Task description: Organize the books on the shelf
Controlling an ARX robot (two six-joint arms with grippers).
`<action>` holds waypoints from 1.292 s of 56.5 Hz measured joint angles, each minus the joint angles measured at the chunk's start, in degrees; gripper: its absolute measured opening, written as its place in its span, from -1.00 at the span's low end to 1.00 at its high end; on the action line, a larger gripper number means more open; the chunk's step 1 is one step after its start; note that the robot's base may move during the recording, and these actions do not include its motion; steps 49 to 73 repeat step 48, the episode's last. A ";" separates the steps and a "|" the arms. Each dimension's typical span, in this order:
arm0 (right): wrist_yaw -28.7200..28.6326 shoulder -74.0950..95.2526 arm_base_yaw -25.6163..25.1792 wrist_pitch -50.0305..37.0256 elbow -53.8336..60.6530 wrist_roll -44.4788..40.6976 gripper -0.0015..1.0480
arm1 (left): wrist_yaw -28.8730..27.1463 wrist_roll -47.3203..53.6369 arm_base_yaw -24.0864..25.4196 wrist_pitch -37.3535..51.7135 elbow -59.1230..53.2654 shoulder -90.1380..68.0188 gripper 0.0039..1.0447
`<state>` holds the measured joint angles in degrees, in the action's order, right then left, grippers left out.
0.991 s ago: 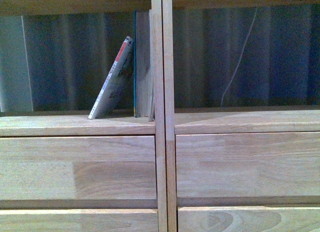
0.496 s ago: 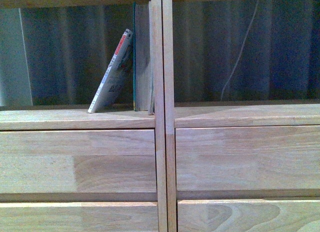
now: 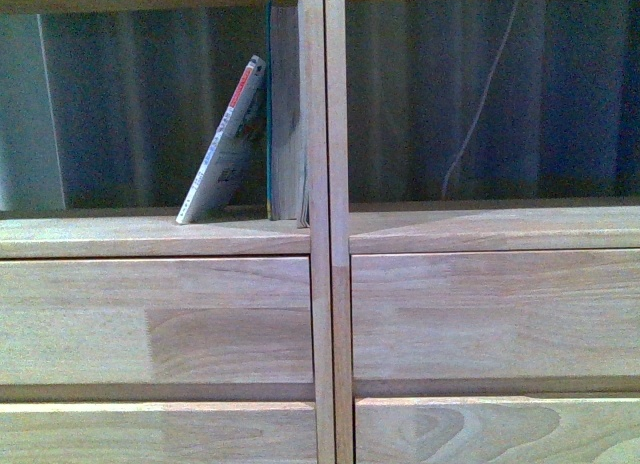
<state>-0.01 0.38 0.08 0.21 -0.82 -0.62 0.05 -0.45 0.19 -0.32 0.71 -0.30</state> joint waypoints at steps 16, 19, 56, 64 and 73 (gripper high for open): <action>0.00 0.00 0.00 0.00 0.00 0.00 0.63 | 0.00 0.00 0.00 0.00 0.00 0.00 0.73; 0.00 0.00 0.00 0.00 0.00 0.04 0.87 | 0.00 0.09 0.00 0.00 0.00 0.00 0.89; 0.00 0.00 0.00 0.00 0.00 0.04 0.86 | 0.00 0.07 0.00 0.00 0.00 0.00 0.86; 0.00 0.00 0.00 0.00 0.00 0.04 0.86 | 0.00 0.07 0.00 0.00 0.00 0.00 0.86; 0.00 0.00 0.00 0.00 0.00 0.04 0.86 | 0.00 0.07 0.00 0.00 0.00 0.00 0.86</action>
